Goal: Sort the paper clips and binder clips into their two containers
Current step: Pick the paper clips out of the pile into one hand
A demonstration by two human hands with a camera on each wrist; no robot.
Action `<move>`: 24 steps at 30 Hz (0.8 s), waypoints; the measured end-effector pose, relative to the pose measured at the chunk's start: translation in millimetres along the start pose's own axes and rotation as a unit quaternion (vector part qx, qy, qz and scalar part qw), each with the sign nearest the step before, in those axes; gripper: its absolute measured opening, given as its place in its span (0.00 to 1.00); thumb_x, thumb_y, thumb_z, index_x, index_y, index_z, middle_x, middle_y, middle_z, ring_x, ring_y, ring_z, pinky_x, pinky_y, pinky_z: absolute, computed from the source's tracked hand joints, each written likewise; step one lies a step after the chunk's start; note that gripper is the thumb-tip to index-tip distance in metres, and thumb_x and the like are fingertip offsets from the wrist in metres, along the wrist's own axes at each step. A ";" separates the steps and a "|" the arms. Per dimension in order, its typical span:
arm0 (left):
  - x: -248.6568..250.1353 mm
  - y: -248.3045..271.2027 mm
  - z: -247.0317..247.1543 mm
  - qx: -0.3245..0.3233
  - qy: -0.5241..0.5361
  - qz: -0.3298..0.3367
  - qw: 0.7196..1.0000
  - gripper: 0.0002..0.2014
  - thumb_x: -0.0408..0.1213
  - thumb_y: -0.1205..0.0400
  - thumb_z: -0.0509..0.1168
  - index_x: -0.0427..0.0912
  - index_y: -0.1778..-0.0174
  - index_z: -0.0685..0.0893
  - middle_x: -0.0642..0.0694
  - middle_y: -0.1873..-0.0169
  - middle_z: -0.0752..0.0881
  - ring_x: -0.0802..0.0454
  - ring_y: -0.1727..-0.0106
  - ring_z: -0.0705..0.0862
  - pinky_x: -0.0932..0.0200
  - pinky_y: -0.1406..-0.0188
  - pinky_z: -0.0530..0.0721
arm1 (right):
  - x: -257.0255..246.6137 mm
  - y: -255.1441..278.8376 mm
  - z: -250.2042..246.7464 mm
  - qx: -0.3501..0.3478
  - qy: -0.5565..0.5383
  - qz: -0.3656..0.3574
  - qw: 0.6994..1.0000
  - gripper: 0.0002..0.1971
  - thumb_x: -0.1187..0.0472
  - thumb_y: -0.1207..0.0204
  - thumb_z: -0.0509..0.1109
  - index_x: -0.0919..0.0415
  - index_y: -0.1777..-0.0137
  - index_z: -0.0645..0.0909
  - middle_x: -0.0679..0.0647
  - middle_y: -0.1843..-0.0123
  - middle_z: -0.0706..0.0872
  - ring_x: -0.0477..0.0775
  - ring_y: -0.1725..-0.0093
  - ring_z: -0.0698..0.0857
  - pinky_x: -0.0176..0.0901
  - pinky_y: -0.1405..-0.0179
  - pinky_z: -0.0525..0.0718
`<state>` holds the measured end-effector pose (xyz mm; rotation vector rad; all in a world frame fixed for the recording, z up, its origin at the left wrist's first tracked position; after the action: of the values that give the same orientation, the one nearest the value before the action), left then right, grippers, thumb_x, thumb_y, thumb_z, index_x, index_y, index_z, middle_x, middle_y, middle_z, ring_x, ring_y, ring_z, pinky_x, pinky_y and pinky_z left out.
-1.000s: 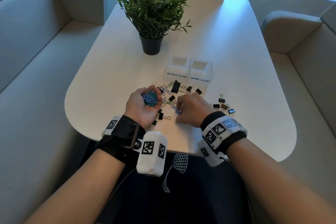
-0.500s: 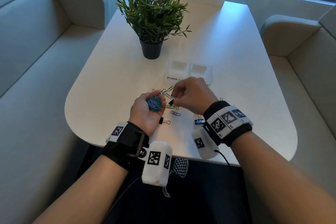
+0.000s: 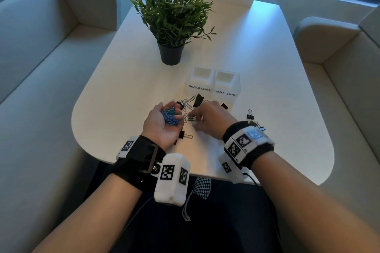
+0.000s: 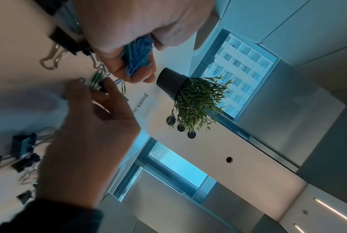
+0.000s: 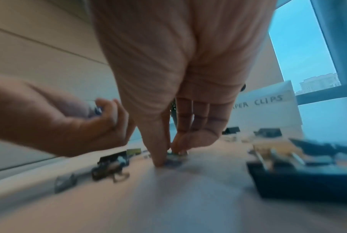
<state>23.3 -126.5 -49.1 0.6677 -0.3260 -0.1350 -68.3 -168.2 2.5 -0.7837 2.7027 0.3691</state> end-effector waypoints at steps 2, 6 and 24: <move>1.6 1.2 1.0 0.000 0.000 0.001 1.000 0.20 0.45 0.12 0.49 0.37 0.60 0.79 0.45 0.68 0.79 0.57 0.76 0.74 0.70 0.85 0.72 | -0.9 -0.2 2.8 -0.001 0.012 -0.013 1.000 0.15 0.65 0.25 0.70 0.58 0.39 0.86 0.50 0.58 0.80 0.47 0.59 0.76 0.31 0.65 0.70; 1.3 2.8 1.8 -0.001 -0.003 0.001 1.000 0.19 0.44 0.12 0.50 0.37 0.60 0.78 0.45 0.68 0.78 0.57 0.74 0.72 0.71 0.86 0.72 | 6.1 0.8 4.1 0.006 0.022 -0.012 1.000 0.13 0.60 0.24 0.71 0.57 0.40 0.86 0.49 0.55 0.77 0.48 0.56 0.75 0.36 0.57 0.71; -2.1 -0.1 4.2 -0.005 0.001 0.007 1.000 0.17 0.40 0.13 0.50 0.35 0.60 0.79 0.42 0.66 0.78 0.52 0.68 0.76 0.68 0.77 0.79 | 8.7 0.5 2.9 -0.003 -0.027 0.013 1.000 0.04 0.69 0.30 0.69 0.64 0.65 0.84 0.50 0.68 0.81 0.49 0.66 0.79 0.33 0.67 0.75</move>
<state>19.9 -128.6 -46.5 0.6555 -0.3269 -0.1231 -74.9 -170.9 -3.1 -0.7315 2.6654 0.3979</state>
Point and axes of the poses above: each hand's wrist, its own y-axis away from the middle knuckle, its own z-axis out of the palm, x = y × z, the point moved 8 cm from there along -y, towards the middle knuckle
